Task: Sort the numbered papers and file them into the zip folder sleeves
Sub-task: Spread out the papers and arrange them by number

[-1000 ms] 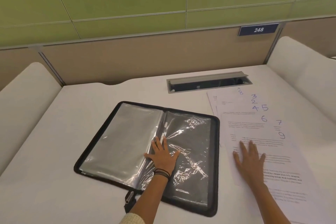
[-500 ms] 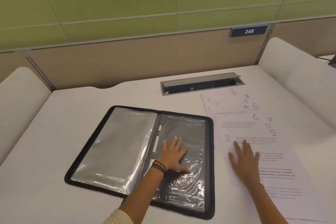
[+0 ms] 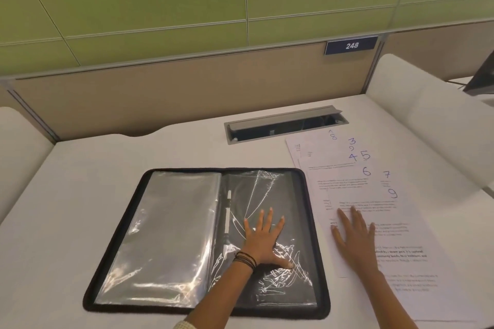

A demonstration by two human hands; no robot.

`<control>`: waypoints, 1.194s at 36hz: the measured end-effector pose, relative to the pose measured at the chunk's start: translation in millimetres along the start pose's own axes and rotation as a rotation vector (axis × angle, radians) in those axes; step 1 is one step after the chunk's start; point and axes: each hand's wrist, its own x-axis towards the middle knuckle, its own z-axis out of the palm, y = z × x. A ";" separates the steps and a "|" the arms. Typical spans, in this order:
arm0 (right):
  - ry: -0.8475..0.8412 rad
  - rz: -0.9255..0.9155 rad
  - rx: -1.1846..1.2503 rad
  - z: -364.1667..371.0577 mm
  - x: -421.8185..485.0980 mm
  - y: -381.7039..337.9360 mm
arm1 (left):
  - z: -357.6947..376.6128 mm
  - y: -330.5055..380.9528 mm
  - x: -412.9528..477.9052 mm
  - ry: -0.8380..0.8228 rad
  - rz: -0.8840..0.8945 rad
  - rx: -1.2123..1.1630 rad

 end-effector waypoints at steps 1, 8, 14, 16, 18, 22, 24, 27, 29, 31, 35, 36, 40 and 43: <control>0.020 0.004 0.006 1.7 0.6 1.2 | 0.6 2.5 1.5 0.004 -0.011 -0.004; 0.159 -0.041 0.037 -9.2 25.8 5.3 | -6.6 37.6 6.6 0.005 -0.136 -0.031; 0.096 -0.063 0.064 -31.6 58.8 6.1 | -5.1 61.9 20.7 -0.030 -0.225 -0.057; 0.077 -0.051 0.105 -35.2 71.4 8.2 | -6.2 66.1 25.3 -0.056 -0.245 -0.047; 0.074 -0.058 0.123 -36.6 82.5 9.2 | -10.5 70.1 27.5 -0.088 -0.261 -0.037; 0.106 -0.135 0.203 -37.4 106.2 9.1 | -35.5 82.1 37.2 -0.045 -0.295 -0.014; 0.122 -0.204 0.239 -37.5 118.1 8.0 | -49.4 85.5 46.2 0.062 -0.301 -0.007; 0.088 -0.263 0.269 -33.5 137.0 7.5 | -62.9 83.0 63.6 0.198 -0.254 0.039; 0.066 -0.306 0.242 -30.0 151.2 7.8 | -68.6 75.3 79.7 0.279 -0.223 0.015; 0.049 -0.333 0.210 -25.0 165.7 8.1 | -71.2 65.6 97.1 0.345 -0.206 -0.044; 0.065 -0.367 0.187 -18.3 186.7 5.8 | -77.3 47.9 130.9 0.403 -0.203 -0.110; 0.064 -0.369 0.185 -17.2 190.8 5.3 | -79.1 44.6 138.2 0.417 -0.201 -0.133; 0.040 -0.367 0.165 -8.9 201.0 10.6 | -87.6 34.2 164.9 0.492 -0.241 -0.216; 0.037 -0.363 0.171 -2.2 203.1 17.7 | -97.4 31.3 186.2 0.504 -0.295 -0.376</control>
